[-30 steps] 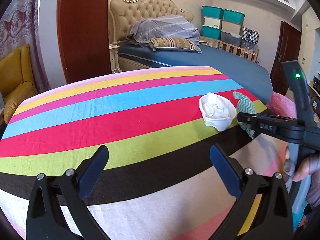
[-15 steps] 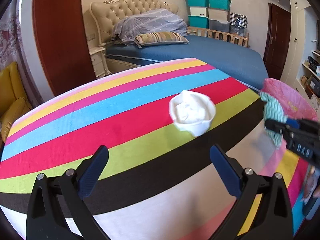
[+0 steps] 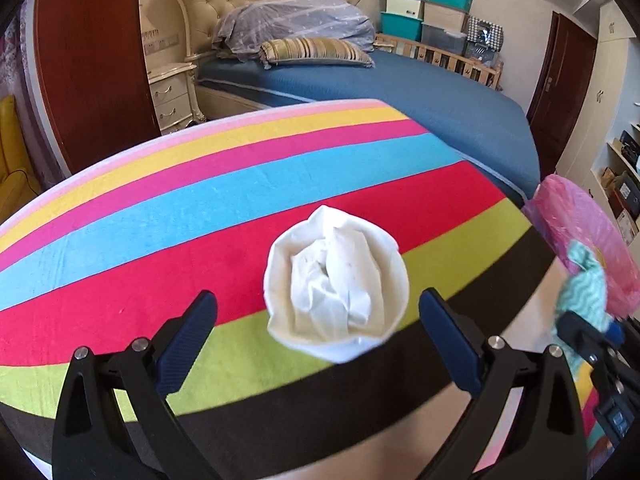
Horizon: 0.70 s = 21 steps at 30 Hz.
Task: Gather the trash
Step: 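Grasp the green patterned cloth with the right gripper while the left grasps the white paper cup, then carry the paper cup and green cloth over the pink wastebasket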
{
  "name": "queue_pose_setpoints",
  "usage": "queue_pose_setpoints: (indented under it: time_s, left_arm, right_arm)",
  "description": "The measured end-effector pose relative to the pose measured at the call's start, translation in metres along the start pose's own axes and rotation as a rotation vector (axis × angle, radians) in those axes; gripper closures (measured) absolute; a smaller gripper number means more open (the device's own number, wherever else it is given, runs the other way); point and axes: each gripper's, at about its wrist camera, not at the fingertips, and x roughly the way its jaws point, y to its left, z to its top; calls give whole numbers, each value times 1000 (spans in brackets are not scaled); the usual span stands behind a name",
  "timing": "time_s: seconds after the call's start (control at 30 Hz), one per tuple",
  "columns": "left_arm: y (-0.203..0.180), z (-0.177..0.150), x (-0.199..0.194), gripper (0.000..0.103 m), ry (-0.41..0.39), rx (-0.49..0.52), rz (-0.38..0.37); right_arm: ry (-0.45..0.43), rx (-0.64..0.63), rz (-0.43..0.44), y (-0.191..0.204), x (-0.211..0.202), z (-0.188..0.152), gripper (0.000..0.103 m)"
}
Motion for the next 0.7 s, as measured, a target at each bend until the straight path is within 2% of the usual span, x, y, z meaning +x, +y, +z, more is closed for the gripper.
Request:
queue_pose_setpoints:
  time_s: [0.17,0.23,0.3,0.5,0.7]
  left_arm:
    - [1,6,5,19,12,0,-7]
    - [0,7,8,40,27,3,-22]
    - [-1,6,4,44,15,9,-31]
    - [-15,-14,-23,45,-60,76,-4]
    - [-16,-40,-53,45,-104,76,3]
  right_arm:
    - [-3,-3,1,0,1,2,71]
    - [-2,-2,1,-1,1,2,71]
    - [-1,-1,-1,0,2,1,71]
    - [4,-8,0,2,4,3,71]
    - [10,-33,-7,9,5,4,71]
